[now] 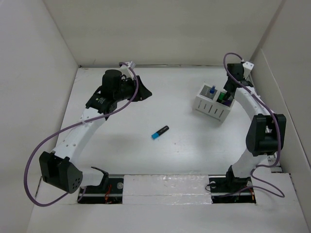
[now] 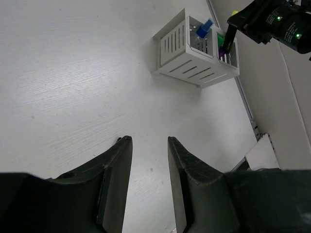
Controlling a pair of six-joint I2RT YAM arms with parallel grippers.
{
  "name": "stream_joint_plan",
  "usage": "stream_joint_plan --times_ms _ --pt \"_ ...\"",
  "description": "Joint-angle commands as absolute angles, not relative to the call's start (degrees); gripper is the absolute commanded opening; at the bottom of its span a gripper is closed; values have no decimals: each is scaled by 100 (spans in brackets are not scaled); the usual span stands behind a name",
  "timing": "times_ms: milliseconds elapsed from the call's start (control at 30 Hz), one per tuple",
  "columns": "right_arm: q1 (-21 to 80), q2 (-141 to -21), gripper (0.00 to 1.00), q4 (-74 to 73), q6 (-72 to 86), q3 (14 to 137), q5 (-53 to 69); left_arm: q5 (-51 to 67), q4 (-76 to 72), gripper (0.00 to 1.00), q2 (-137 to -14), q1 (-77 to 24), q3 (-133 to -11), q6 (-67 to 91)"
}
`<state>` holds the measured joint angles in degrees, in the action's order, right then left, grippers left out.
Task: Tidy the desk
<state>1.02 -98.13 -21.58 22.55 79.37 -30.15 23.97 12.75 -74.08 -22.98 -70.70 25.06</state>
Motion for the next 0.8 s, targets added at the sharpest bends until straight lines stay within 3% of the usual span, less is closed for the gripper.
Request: stream_joint_plan --times_ms 0,200,433,500,567,667,767 --pt "237 -9563 33 -2004 2329 7752 -3383 2478 1239 32 -7286 -2241 -7260 2399" --pt "290 -9203 55 -2109 2382 7594 -3349 2523 1239 32 -7111 -2241 -7084 2426" --pt "404 -8728 55 -2109 2277 7295 -3173 2382 1389 32 -6935 -2241 -7110 2276" --pt "404 -8509 48 -2144 2285 7172 -3147 2373 1397 32 -6891 -2241 -7075 2311" --pt "518 -8350 28 -2153 2242 7076 -2902 2391 1406 32 -6838 -2241 -7032 2338" --pt "920 -7972 5 -2101 2154 6830 -2271 2269 1485 32 -6750 -2241 -7049 2303" --pt "1736 -7673 0 -2092 2206 6522 -1778 2110 1626 32 -6654 -2241 -7093 2268"
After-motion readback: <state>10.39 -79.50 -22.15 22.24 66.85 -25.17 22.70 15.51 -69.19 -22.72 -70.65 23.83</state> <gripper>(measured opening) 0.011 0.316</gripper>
